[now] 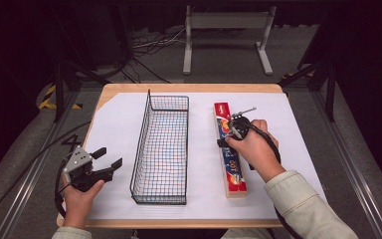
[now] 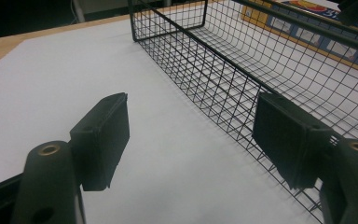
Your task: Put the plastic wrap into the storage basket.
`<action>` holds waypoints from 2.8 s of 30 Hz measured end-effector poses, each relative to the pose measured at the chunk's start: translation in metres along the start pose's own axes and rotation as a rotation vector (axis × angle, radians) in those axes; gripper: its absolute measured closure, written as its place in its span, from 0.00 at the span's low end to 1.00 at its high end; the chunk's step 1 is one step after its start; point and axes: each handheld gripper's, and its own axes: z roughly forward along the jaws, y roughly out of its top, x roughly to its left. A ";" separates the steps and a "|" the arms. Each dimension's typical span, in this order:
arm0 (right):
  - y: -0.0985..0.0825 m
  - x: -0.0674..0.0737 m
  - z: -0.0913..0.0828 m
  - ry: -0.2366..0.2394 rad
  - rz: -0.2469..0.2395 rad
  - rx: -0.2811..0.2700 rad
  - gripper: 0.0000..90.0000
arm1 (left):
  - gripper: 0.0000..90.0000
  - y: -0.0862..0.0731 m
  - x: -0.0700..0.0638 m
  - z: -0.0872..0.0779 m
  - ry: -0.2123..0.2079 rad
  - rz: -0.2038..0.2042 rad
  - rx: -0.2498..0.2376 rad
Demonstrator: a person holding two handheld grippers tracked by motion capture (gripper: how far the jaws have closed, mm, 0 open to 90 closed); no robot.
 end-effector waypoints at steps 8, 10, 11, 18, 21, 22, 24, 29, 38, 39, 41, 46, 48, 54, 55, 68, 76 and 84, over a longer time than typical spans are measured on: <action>0.003 0.005 0.010 -0.019 0.053 0.074 0.24 | 0.31 -0.002 0.000 -0.003 0.009 0.002 0.005; 0.004 0.006 0.012 -0.023 0.055 0.086 0.24 | 0.31 -0.002 0.000 -0.003 0.011 -0.003 0.001; 0.005 0.007 0.014 -0.025 0.059 0.094 0.24 | 0.31 -0.002 0.000 -0.003 0.011 -0.005 -0.001; 0.009 0.009 0.024 -0.061 0.081 0.162 0.28 | 0.31 -0.002 0.000 -0.002 0.009 0.008 0.008; 0.011 0.010 0.027 -0.083 0.089 0.186 0.30 | 0.31 -0.002 0.000 -0.002 0.009 0.006 0.007; 0.011 0.011 0.028 -0.093 0.092 0.193 0.30 | 0.31 -0.002 0.000 -0.002 0.008 0.005 0.008; 0.012 0.013 0.030 -0.111 0.098 0.211 0.32 | 0.30 -0.002 0.000 -0.002 0.007 0.002 0.008; 0.016 0.015 0.037 -0.146 0.106 0.240 0.33 | 0.30 -0.002 0.000 -0.001 0.011 0.008 0.013; 0.020 0.017 0.039 -0.187 0.167 0.289 0.41 | 0.30 -0.002 0.000 -0.001 0.012 0.009 0.012; 0.020 0.017 0.039 -0.190 0.173 0.292 0.42 | 0.30 -0.002 0.000 -0.001 0.012 0.009 0.011; 0.021 0.017 0.039 -0.192 0.183 0.296 0.42 | 0.30 -0.002 0.000 -0.001 0.012 0.007 0.012; 0.022 0.015 0.037 -0.166 0.220 0.295 0.43 | 0.31 0.000 0.000 0.001 0.013 0.006 0.006; 0.023 0.015 0.036 -0.159 0.237 0.298 0.43 | 0.31 0.000 -0.001 0.001 0.010 0.002 0.005; 0.030 0.019 0.026 -0.152 0.250 0.283 0.43 | 0.31 0.000 0.001 0.000 0.016 0.000 -0.002; 0.032 0.020 0.025 -0.154 0.256 0.275 0.43 | 0.31 0.000 0.001 0.000 0.018 -0.001 -0.001; 0.048 0.036 -0.003 -0.140 0.291 0.228 0.43 | 0.31 0.000 0.002 0.003 0.032 -0.002 -0.004; 0.057 0.052 -0.016 -0.098 0.314 0.214 0.43 | 0.31 0.002 0.003 0.008 0.051 0.003 -0.010; 0.067 0.066 -0.026 -0.042 0.318 0.187 0.43 | 0.31 0.003 0.002 0.009 0.051 0.003 -0.014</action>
